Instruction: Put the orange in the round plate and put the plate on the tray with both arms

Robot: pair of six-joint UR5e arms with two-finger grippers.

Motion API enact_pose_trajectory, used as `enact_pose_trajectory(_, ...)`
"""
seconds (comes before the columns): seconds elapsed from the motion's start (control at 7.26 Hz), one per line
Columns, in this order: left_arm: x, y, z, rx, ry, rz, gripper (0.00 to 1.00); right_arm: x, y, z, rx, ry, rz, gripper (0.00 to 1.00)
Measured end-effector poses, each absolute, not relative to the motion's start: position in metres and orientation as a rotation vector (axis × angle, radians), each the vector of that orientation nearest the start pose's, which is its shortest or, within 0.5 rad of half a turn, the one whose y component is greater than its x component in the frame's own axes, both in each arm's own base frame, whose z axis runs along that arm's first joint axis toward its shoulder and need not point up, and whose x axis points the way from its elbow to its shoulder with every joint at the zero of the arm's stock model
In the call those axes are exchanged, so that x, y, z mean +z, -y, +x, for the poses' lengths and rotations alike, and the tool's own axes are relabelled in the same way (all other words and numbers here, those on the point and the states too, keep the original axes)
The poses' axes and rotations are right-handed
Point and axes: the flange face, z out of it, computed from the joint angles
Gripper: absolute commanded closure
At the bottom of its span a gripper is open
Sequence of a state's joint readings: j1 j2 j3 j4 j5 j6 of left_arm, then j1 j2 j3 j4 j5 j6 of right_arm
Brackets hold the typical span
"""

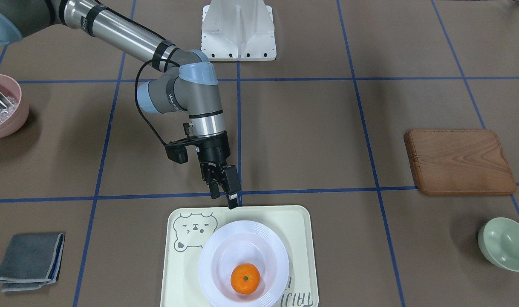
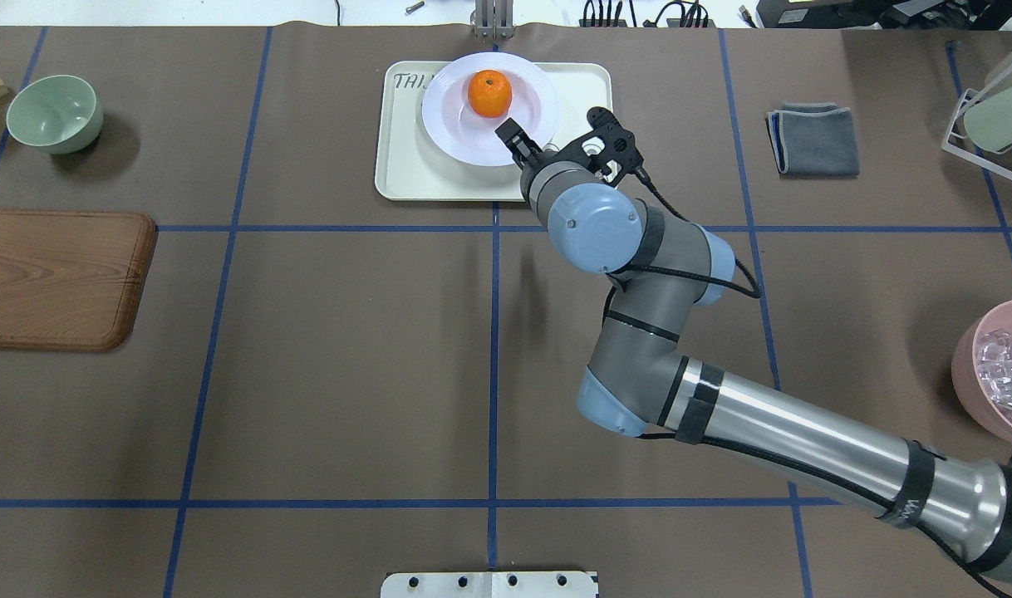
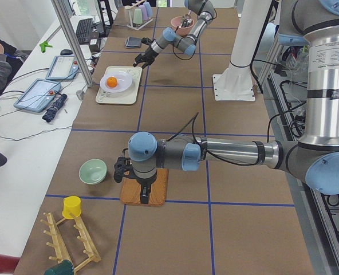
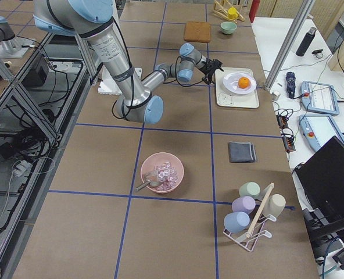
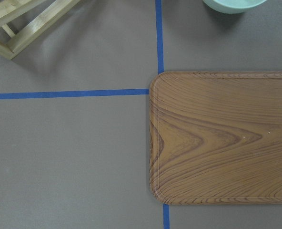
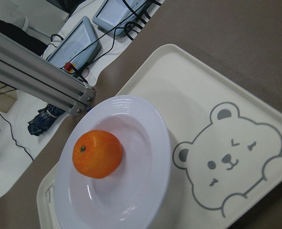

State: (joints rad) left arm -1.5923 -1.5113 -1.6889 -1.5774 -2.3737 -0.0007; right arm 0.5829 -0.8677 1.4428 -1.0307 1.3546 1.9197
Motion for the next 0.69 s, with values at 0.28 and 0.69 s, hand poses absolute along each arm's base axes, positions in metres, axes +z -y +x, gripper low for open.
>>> enact_pose_trajectory(0.28,0.627,0.468,-0.072,0.003,-0.804,0.069,0.00,0.252,0.548,-0.427,0.655,0.972,0.278,0.00)
enact_pose_trajectory(0.69,0.627,0.467,-0.072,0.004,-0.805,0.070,0.00,0.348,0.583,-0.274,0.289,0.819,0.240,0.00)
